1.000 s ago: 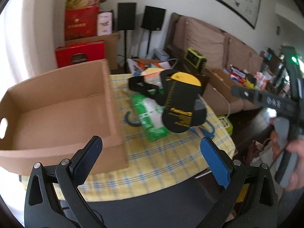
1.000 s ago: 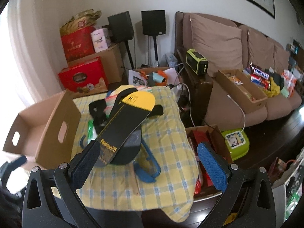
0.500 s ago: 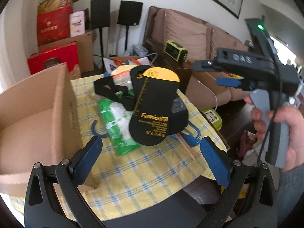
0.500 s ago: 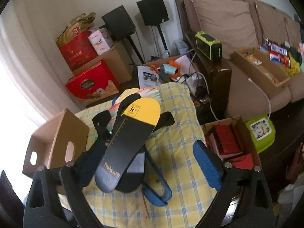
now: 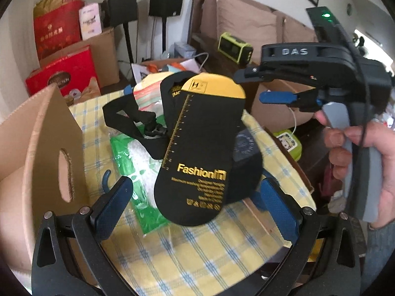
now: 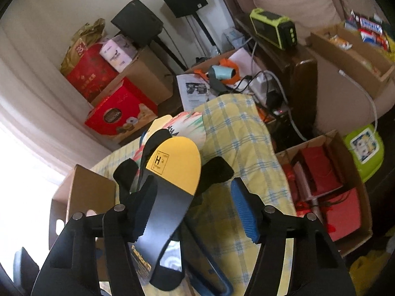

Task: Organize objects
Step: 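Grasp the yellow-tipped black insole with the left gripper and lift it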

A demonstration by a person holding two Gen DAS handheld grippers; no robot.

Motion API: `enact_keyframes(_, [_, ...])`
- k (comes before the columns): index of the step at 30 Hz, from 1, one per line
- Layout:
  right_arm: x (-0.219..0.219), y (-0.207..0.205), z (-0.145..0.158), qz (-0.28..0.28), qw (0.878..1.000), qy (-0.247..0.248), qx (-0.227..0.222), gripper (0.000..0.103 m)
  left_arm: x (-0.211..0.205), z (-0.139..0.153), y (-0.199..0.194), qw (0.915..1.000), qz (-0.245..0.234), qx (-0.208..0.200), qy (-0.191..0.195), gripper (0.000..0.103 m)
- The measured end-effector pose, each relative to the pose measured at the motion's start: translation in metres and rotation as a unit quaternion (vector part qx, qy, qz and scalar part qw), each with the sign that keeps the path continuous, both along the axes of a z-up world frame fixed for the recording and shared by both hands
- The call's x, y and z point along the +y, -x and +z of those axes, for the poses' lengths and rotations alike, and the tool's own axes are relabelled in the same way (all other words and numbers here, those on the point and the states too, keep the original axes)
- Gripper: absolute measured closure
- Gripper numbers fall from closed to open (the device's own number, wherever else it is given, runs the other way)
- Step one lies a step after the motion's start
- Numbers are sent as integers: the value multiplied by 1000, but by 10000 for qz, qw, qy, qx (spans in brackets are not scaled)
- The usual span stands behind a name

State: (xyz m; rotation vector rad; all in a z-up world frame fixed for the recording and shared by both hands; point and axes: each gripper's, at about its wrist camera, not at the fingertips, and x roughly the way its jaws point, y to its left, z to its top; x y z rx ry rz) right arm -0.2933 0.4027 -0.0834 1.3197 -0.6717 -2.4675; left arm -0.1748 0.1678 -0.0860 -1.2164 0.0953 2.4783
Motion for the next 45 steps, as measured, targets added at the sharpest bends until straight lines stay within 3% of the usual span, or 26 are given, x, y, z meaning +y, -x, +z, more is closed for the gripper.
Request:
enact_keyframes(4, [-2, 8, -9, 65, 9998, 185, -70, 51, -4, -9, 13, 9998, 78, -162, -45, 0])
enact_keyframes(8, [-3, 14, -16, 88, 9994, 309, -129, 53, -7, -20, 20, 9990, -3, -394, -199, 0])
enact_keyframes(13, [-1, 19, -21, 87, 9992, 347, -203, 74, -7, -35, 27, 9979, -17, -608, -228, 0])
enact_keyframes(18, [0, 18, -20, 153, 9990, 361, -197, 83, -7, -42, 29, 9970, -36, -702, -337, 2])
enact_keyframes(20, [-1, 17, -18, 175, 9990, 371, -171, 84, -7, -43, 29, 9969, -37, -735, -294, 15])
enact_keyframes(25, [-4, 15, -15, 250, 9986, 435, -143, 87, 1, -36, 21, 9985, -182, -515, -78, 35])
enact_keyframes(35, [-7, 10, -1, 308, 9978, 584, 29, 88, 0, -29, 10, 9990, -184, -389, -80, 36])
enact_keyframes(45, [-21, -13, 46, 591, 9965, 415, 412, 88, -13, 6, -11, 9993, -152, -148, -309, 36])
